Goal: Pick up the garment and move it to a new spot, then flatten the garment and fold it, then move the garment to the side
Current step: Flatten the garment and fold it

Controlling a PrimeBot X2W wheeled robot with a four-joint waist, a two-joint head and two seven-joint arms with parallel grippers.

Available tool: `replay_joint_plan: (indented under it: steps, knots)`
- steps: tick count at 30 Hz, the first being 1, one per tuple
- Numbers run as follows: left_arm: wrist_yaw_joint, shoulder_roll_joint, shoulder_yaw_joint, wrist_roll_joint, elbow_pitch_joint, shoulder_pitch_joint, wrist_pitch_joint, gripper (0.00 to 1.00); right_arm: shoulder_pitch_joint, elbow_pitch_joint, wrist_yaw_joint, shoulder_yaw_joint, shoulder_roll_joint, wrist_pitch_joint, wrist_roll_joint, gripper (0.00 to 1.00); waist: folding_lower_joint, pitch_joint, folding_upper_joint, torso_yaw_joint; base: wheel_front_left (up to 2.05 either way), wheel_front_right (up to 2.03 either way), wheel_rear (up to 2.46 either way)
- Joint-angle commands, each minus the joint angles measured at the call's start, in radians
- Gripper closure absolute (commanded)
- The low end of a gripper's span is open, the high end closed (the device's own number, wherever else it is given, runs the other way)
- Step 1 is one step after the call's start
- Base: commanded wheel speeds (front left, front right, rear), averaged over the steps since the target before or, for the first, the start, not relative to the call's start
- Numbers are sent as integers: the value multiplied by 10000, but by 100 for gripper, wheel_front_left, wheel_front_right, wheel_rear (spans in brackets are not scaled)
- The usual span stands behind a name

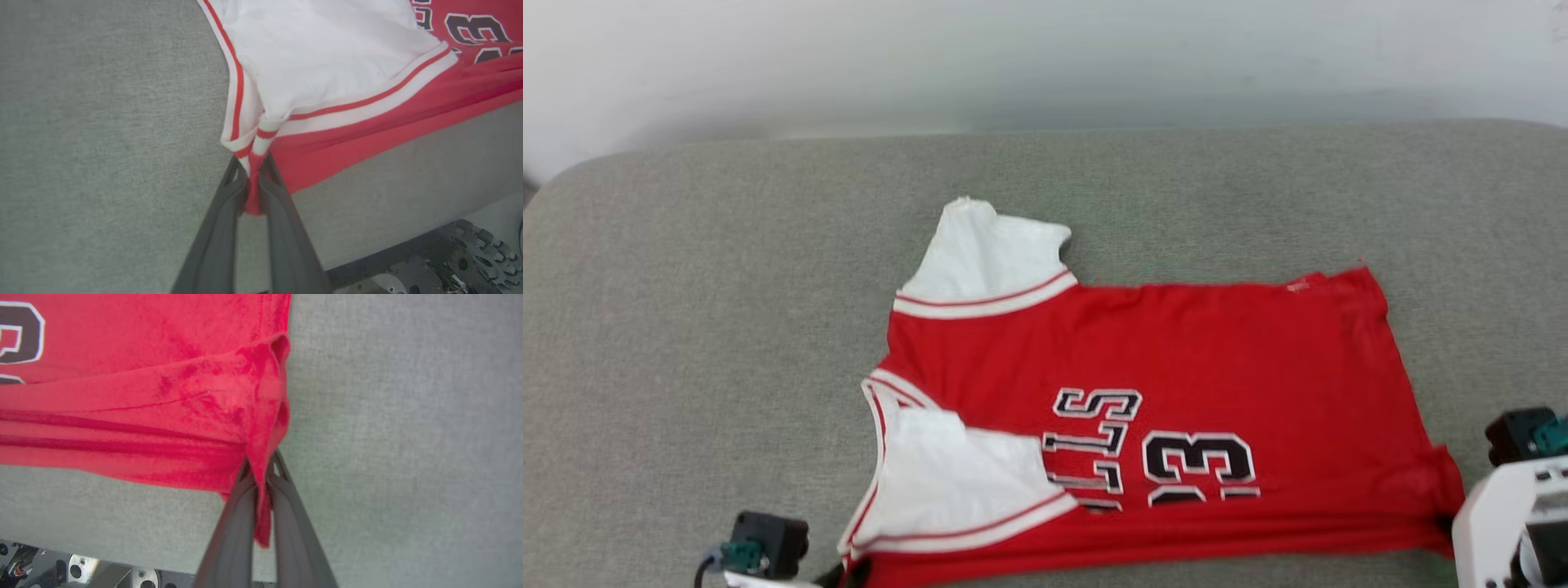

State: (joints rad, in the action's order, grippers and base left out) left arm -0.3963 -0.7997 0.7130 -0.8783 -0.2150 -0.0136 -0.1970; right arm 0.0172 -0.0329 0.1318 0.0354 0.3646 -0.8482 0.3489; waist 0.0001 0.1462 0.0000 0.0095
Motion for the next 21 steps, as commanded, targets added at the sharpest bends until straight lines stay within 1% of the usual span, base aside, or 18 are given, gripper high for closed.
replay_joint_plan:
  steps: [1, 4, 6, 10, 11, 12, 13, 14, 15, 21]
  knots:
    - [-81, -119, 13, -36, 30, 135, -36, 100, -202, 66, -21, 124, 152, -110, 76, 100, -1, -68, 0, -76, 0, 0, 0]
    - [-70, -84, 140, -135, 52, 403, -93, 100, -676, 306, -21, 379, 289, -412, 117, 100, -1, -61, 0, -117, 0, 0, 0]
    - [15, 16, 220, -199, 195, 492, -78, 100, -891, 350, -21, 496, 276, -500, 89, 100, -1, -32, 0, -127, 0, 0, 0]
    - [284, 362, 341, -355, 627, 449, 28, 100, -1075, 208, -20, 595, -93, -511, 299, 100, -1, 17, 0, -157, 0, 0, 0]
    - [352, 432, 369, -382, 767, 415, 61, 100, -1083, 174, -20, 563, -107, -455, 263, 85, -1, 26, 0, -159, 0, 0, 0]
    - [431, 458, 395, -381, 878, 372, 82, 100, -1098, 128, -20, 520, -129, -409, 224, 30, -1, 33, 0, -162, 0, 0, 0]
    - [496, 495, 401, -376, 999, 328, 86, 75, -1101, 58, -20, 483, -164, -352, 189, 0, -1, 33, 0, -163, 0, 0, 0]
    - [532, 540, 407, -354, 1121, 280, 140, 27, -1068, -16, -20, 550, -237, -271, 158, 0, -1, 26, 0, -164, 0, 0, 0]
    - [572, 576, 406, -297, 1215, 229, 187, 0, -1017, -72, -18, 567, -277, -188, 122, 0, -1, 13, 0, -165, 0, 0, 0]
    - [698, 811, 128, -221, 1513, 20, 913, 0, -703, -62, -15, 499, -181, 376, 5, 0, -1, -179, 0, -160, 0, 0, 0]
